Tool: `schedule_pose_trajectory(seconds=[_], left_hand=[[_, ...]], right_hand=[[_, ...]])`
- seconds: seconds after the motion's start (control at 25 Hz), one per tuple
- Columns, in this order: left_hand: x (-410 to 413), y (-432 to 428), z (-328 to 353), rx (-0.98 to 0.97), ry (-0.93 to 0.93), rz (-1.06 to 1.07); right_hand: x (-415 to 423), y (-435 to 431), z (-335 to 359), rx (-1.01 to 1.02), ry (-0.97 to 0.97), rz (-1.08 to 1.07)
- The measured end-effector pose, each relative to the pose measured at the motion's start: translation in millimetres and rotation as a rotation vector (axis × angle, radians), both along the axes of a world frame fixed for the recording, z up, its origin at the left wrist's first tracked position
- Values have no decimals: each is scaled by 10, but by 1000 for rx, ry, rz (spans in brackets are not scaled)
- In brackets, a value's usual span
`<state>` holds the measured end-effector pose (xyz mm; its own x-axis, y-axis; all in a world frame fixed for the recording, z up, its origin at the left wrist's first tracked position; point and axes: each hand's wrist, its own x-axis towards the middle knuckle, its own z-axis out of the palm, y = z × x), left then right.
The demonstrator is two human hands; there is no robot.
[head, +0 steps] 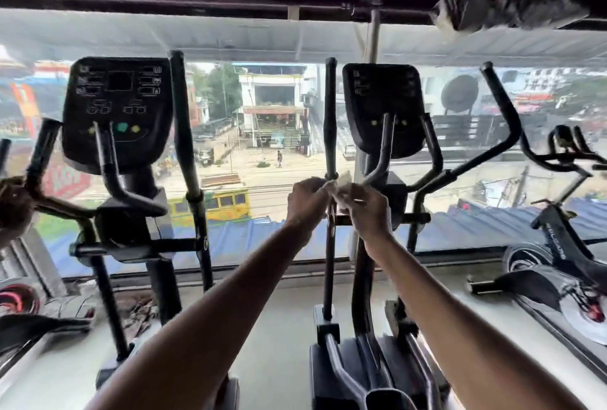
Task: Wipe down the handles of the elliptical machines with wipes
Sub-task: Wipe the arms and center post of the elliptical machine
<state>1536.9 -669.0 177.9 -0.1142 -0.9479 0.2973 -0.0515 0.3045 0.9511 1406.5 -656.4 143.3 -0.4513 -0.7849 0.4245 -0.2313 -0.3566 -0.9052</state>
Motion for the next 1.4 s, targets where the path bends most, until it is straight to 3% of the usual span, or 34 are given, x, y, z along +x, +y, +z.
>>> schedule_pose_trajectory(seconds=[0.24, 0.72, 1.0, 1.28, 1.4], left_hand=[[-348, -1529, 455, -16, 135, 83], [-1009, -3947, 1187, -285, -1, 150], [-1281, -4536, 1236, -265, 85, 102], [-1390, -4645, 1183, -300, 187, 85], [-1408, -4648, 1158, -281, 228, 91]], right_hand=[[-461, -1533, 648, -106, 45, -102], [-1209, -3985, 1860, -373, 397, -455], [-1502, -4809, 2310, -462, 713, -451], [-1694, -5159, 2495, -647, 783, -361], [-1790, -5171, 2466, -716, 870, -210]])
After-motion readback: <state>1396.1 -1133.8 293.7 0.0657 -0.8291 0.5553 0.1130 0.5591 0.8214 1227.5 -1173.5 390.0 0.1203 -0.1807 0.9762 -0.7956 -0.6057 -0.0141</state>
